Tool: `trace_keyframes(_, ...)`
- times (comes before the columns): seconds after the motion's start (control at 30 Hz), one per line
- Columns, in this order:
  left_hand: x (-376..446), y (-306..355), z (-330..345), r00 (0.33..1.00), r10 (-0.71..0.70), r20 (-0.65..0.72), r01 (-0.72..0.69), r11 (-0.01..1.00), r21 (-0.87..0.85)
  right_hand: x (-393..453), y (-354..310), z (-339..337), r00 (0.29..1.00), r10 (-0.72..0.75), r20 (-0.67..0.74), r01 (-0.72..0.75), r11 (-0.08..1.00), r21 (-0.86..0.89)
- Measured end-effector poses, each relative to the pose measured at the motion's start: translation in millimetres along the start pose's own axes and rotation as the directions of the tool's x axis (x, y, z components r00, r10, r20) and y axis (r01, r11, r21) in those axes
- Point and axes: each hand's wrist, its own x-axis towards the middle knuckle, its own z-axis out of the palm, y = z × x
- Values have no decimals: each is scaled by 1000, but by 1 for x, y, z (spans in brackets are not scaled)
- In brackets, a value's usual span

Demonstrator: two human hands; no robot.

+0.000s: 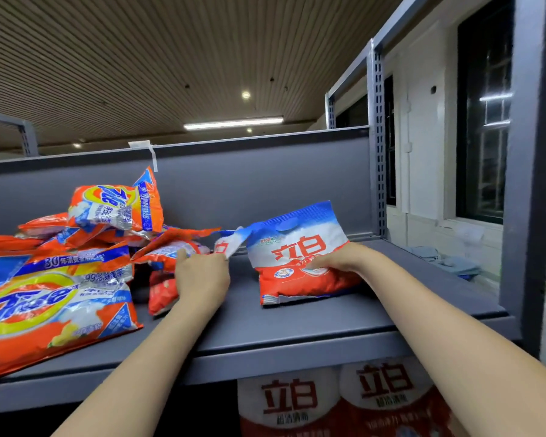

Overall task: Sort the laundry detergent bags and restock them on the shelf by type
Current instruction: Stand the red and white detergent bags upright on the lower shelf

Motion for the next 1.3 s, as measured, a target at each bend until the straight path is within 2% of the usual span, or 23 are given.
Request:
trace_keyframes(0.07,-7,11,-6,989,100,-112,-98,995,22,33,18,6,999,-26,-46,31,995,94)
trace_keyframes(0.1,-12,17,-10,972,160,-171,-158,987,23,18,18,1,997,-17,-81,27,991,132)
trace_keyframes(0.17,-27,27,-23,922,256,-292,-259,965,28,-80,0,-21,986,-6,-169,32,988,150)
trace_keyframes(0.23,-36,44,-34,874,318,-369,-336,942,16,-123,-3,-29,968,28,-249,14,986,164)
trace_keyframes(0.3,-44,58,-45,850,383,-362,-395,918,43,-142,1,-29,942,5,-336,36,993,115)
trace_keyframes(0.4,-44,59,-50,843,472,-259,-496,868,-31,-155,9,-20,881,-84,-466,127,990,61)
trace_keyframes(0.47,-39,45,-48,791,536,-296,-568,822,-30,-160,16,-15,852,-122,-508,166,985,41)
trace_keyframes(0.5,-36,38,-50,792,528,-307,-557,831,-8,-161,19,-13,841,-139,-523,183,982,34)
trace_keyframes(0.53,-33,31,-50,827,496,-263,-516,857,-5,-162,21,-11,827,-162,-538,207,978,24)
trace_keyframes(0.63,-22,19,-56,935,352,36,-345,930,-124,-165,27,-7,799,-196,-568,256,966,28)
trace_keyframes(0.77,-17,14,-65,958,278,67,-283,955,87,-163,29,-6,791,-199,-579,260,965,23)
trace_keyframes(0.83,-18,15,-64,964,207,166,-235,957,172,-161,29,-7,793,-204,-574,263,964,22)
trace_keyframes(0.9,-17,11,-59,943,94,320,-153,974,165,-162,30,-8,795,-211,-569,268,963,18)
trace_keyframes(1.0,-10,-2,-43,870,-46,490,9,997,78,-160,31,-9,796,-227,-562,284,959,15)
trace_keyframes(1.07,-8,-6,-34,821,-129,557,187,981,-49,-158,32,-8,794,-236,-560,297,955,18)
trace_keyframes(1.13,-12,-2,-31,810,-180,558,323,931,-168,-156,32,-6,771,-251,-585,311,950,2)
trace_keyframes(1.17,-16,0,-30,852,-165,497,291,938,-189,-156,33,-5,753,-257,-605,315,949,-12)
trace_keyframes(1.23,-22,4,-30,956,-56,289,117,973,-199,-156,34,-3,713,-255,-653,328,945,-11)
trace_keyframes(1.27,-26,6,-33,973,-15,230,62,978,-198,-157,34,-2,696,-246,-675,340,940,8)
trace_keyframes(1.3,-28,6,-35,969,-19,248,74,974,-215,-159,35,-1,679,-234,-696,355,934,32)
